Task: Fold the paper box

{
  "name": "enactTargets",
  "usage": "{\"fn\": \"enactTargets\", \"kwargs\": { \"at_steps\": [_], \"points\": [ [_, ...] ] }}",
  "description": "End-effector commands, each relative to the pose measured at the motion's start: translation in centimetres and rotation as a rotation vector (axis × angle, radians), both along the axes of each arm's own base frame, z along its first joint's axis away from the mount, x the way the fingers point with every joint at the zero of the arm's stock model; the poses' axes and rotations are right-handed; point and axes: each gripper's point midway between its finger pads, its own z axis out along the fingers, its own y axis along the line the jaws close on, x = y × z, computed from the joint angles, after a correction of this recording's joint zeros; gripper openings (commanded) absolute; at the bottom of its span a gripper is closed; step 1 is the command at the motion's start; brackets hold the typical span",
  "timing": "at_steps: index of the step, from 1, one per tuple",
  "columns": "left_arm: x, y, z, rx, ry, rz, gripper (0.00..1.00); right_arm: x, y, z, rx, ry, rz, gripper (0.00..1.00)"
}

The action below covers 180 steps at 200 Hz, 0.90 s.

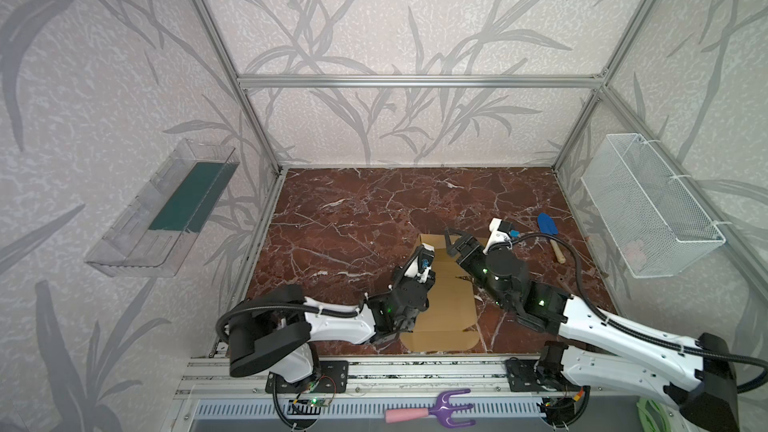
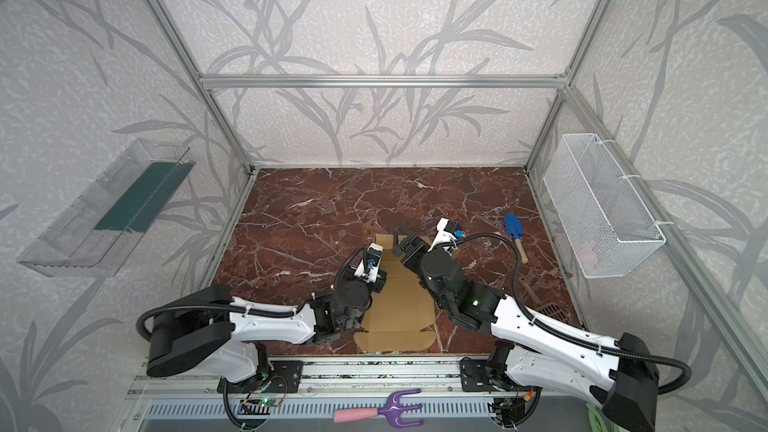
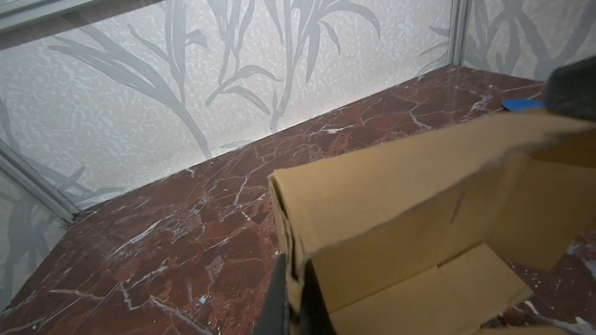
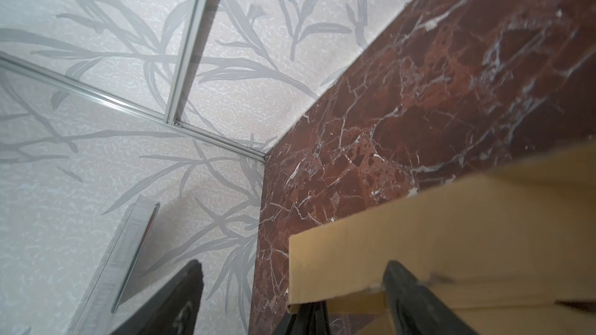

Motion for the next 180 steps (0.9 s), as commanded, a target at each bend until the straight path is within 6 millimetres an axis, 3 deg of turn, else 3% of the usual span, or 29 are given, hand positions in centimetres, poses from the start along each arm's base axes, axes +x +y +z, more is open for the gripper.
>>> {"fn": "enactTargets", "kwargs": {
  "at_steps": [1,16,56,93,136,180],
  "points": [
    [-0.7,1.2,-1.4,0.041,0.134,-0.030,0.00,-1.0,-2.2,2.0,-0.219,-0.082,0.014,0.87],
    [-1.2,2.3,-0.7,0.044,0.155,-0.056,0.00,-1.7,-3.1,3.1,-0.307,-0.127,0.045,0.87],
    [-1.8,7.6,0.8,-0.027,0.222,-0.058,0.00,-3.7,-4.3,4.2,-0.466,-0.176,0.151,0.87],
    [-2.7,10.7,2.7,-0.056,0.168,-0.068,0.00,-5.6,-1.7,3.4,-0.523,-0.222,0.368,0.87],
    [-2.6,9.8,3.0,-0.035,0.155,-0.111,0.00,-7.0,1.0,1.6,-0.531,-0.245,0.536,0.85],
    [-2.2,9.5,2.6,0.037,0.158,-0.108,0.00,-7.3,1.8,0.4,-0.570,-0.270,0.593,0.83]
  ]
}}
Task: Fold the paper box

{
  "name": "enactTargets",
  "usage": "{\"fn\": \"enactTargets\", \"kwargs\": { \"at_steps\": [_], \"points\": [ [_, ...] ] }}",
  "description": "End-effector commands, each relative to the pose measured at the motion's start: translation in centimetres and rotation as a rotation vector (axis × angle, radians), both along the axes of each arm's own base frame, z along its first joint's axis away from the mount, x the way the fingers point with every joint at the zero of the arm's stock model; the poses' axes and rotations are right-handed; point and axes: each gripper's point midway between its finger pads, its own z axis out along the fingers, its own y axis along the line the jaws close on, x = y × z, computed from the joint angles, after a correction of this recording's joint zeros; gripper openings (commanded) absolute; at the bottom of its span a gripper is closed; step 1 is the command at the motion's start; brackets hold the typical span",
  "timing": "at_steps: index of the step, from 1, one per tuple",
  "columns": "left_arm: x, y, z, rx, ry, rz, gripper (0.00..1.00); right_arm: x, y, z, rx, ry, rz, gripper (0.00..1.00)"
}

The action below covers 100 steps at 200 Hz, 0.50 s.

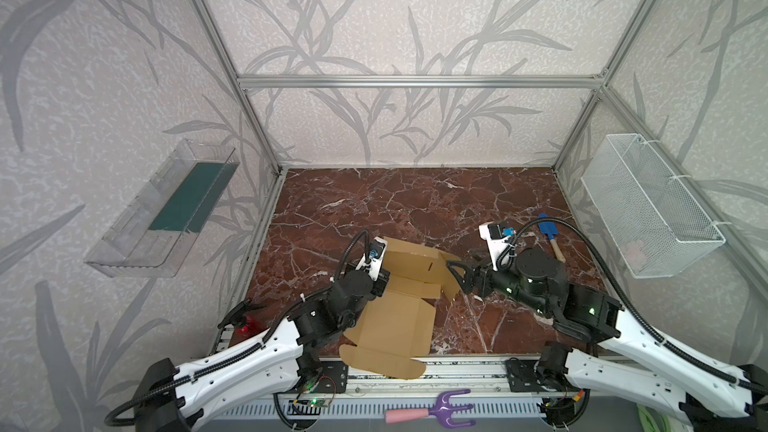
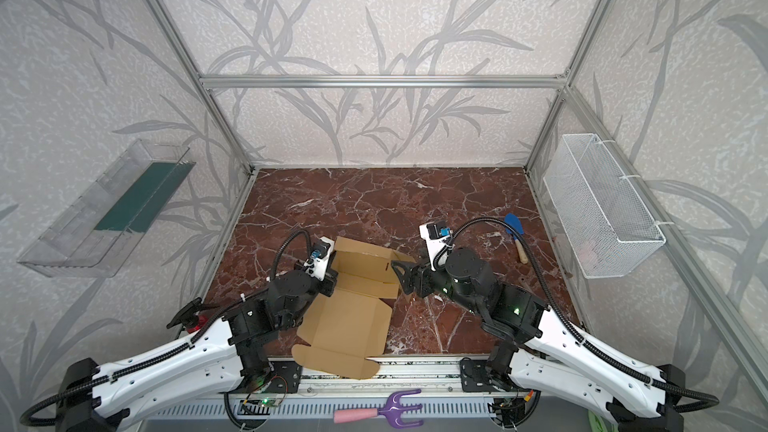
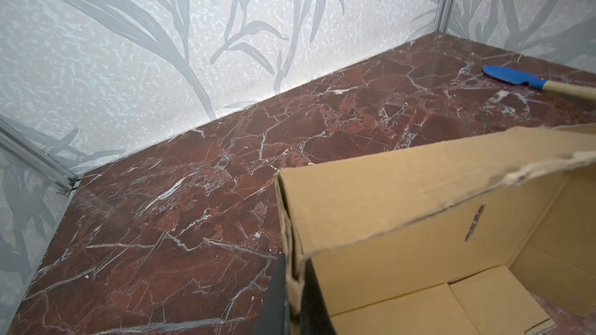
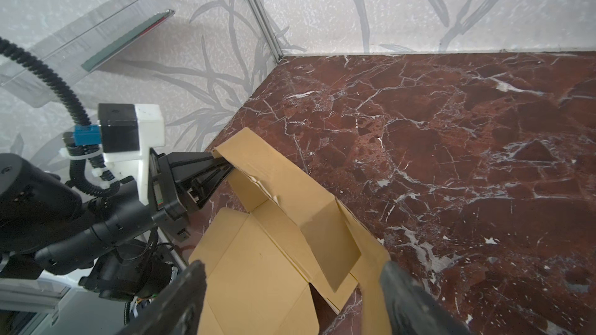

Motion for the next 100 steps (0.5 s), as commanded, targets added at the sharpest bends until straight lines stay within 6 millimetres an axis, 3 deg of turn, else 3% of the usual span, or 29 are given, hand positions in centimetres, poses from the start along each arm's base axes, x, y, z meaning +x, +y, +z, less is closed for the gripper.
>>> {"fn": "enactTargets", "kwargs": {
  "at_steps": [1,43,100],
  "points": [
    [0.1,-0.3,0.7,0.025,-0.019,-0.020,0.00,-0.5,0.9,-0.3,-0.019,-0.034,0.069,0.83],
    [0.5,0.0,1.0,0.054,-0.028,0.005,0.00,0.6,2.2,-1.6,-0.026,0.033,0.070,0.80],
    [0.3,0.2,1.6,0.046,-0.054,0.002,0.00,2.4,4.1,-4.2,0.105,0.223,0.057,0.76]
  ]
}}
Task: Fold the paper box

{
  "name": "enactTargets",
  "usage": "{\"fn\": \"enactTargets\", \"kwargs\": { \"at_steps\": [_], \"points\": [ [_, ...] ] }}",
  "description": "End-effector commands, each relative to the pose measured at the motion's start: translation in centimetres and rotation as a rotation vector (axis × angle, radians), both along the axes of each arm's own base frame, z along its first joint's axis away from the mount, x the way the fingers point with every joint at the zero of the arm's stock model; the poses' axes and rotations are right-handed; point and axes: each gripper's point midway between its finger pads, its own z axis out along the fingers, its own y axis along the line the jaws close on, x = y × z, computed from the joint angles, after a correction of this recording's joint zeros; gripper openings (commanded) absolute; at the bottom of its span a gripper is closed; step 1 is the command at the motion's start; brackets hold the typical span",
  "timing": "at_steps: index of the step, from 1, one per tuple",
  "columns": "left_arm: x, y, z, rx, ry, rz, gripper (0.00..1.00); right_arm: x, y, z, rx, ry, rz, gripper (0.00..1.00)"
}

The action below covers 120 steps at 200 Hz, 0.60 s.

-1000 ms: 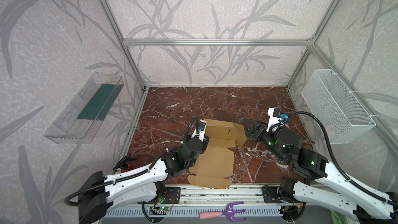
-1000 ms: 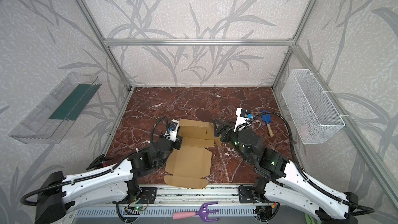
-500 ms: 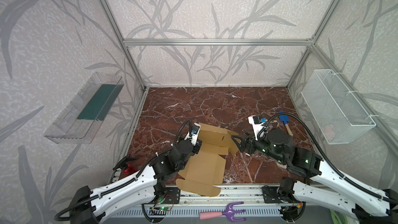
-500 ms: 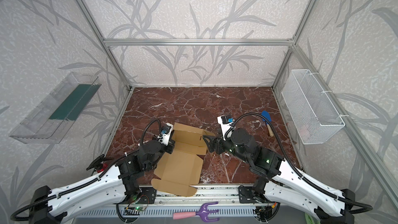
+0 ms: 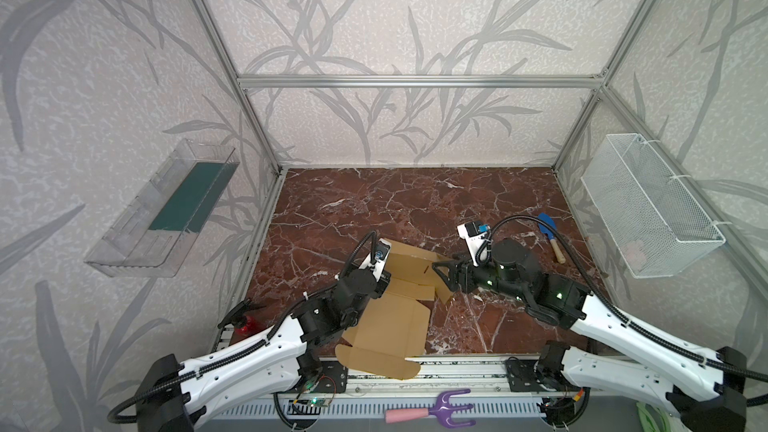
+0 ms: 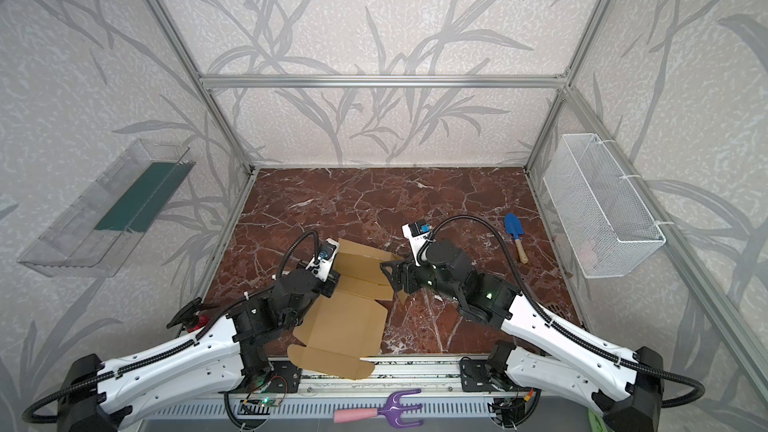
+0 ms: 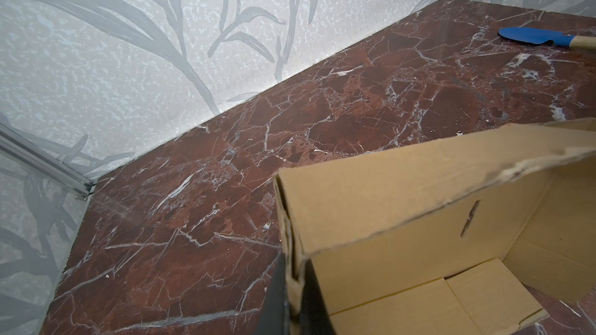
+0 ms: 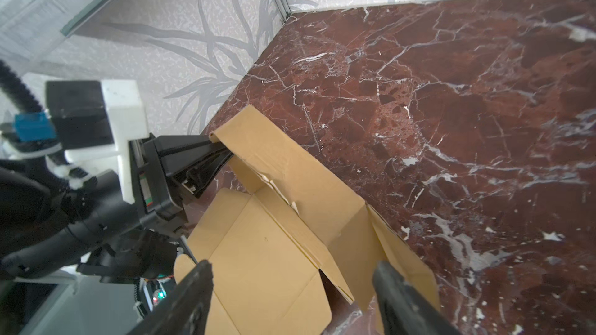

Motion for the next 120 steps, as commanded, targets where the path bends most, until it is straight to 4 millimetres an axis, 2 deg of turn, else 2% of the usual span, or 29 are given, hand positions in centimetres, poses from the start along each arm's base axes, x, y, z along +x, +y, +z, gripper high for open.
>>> {"fn": "enactTargets", "kwargs": {
  "at_steps": [1,28,48,93,120],
  "points": [
    [0.2,0.2,2.3,-0.039,-0.052,0.009,0.00,0.4,1.0,-0.2,0.105,0.080,0.000,0.76],
    [0.2,0.2,2.3,-0.041,-0.052,0.006,0.00,1.1,1.1,-0.8,0.153,0.126,-0.030,0.72],
    [0.2,0.0,2.4,-0.043,-0.054,0.001,0.00,1.7,1.0,-1.9,0.155,0.166,-0.064,0.68],
    [0.2,0.0,2.5,-0.044,-0.060,-0.001,0.00,1.8,2.7,-3.5,0.234,0.274,-0.047,0.57],
    [0.2,0.0,2.6,-0.046,-0.063,-0.002,0.00,2.0,3.0,-4.2,0.242,0.309,-0.056,0.50]
  ]
}}
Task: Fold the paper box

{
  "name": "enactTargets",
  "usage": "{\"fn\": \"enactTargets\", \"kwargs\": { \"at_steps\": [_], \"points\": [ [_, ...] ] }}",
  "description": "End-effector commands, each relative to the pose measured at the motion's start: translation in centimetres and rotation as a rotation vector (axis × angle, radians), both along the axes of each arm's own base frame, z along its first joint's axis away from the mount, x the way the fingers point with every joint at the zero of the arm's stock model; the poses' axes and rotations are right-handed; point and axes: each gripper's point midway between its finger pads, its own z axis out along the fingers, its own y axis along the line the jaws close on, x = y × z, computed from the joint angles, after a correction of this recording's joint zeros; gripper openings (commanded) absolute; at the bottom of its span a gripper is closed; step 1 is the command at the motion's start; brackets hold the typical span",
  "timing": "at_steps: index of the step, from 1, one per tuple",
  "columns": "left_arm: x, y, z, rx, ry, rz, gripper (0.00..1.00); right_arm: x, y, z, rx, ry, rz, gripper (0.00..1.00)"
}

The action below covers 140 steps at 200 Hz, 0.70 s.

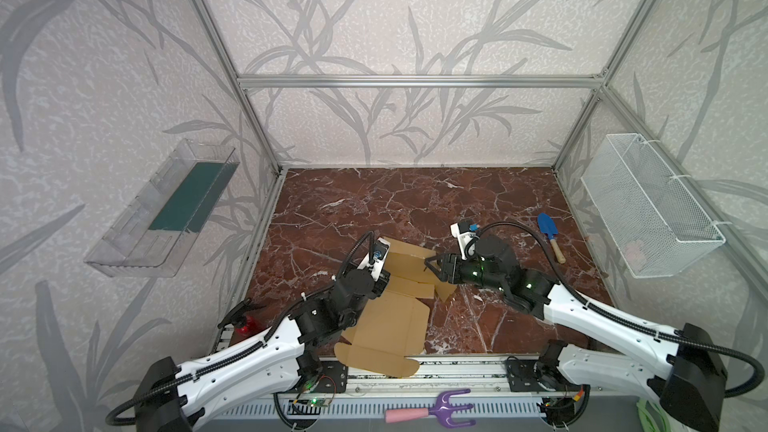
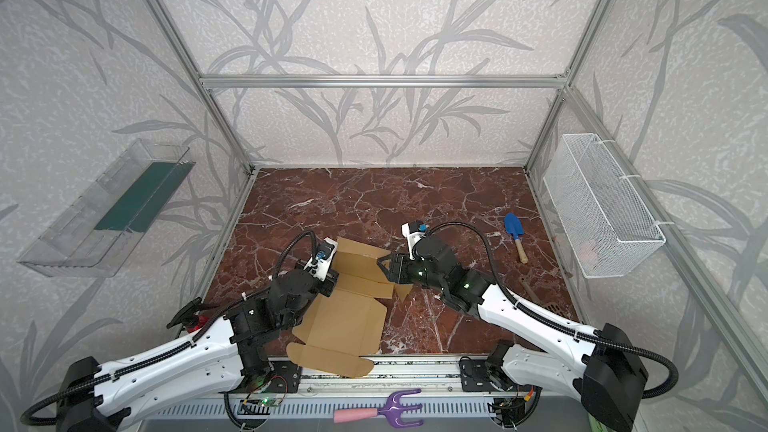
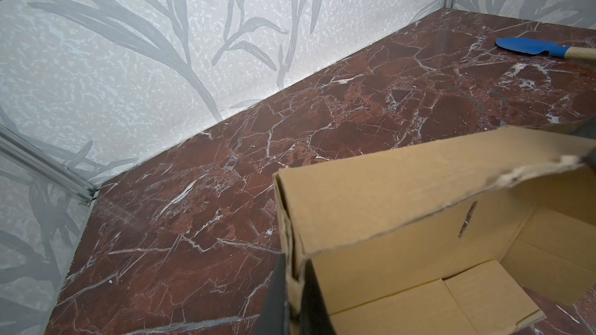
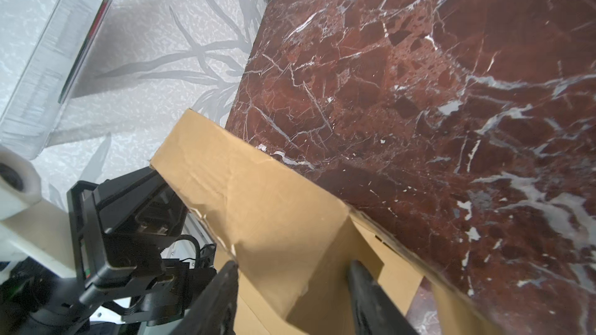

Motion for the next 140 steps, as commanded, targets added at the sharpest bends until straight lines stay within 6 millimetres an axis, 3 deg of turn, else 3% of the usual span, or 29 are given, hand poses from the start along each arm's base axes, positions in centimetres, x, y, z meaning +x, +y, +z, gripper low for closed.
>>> {"fn": "enactTargets", "kwargs": {
  "at_steps": [1,62,112,140],
  "points": [
    [0.2,-0.1,2.0,-0.043,-0.044,0.003,0.00,0.1,0.7,0.7,0.074,0.020,-0.001,0.50],
    [0.2,-0.1,2.1,-0.052,-0.050,0.000,0.00,0.8,-0.8,-0.9,0.114,0.046,-0.114,0.36],
    [0.2,0.4,2.8,-0.069,-0.084,0.020,0.00,0.4,-1.8,0.7,0.156,0.002,-0.130,0.37],
    [0.7,2.1,3.7,-0.077,-0.132,0.104,0.00,-0.3,-3.2,2.5,0.171,-0.046,-0.137,0.40]
  ]
}}
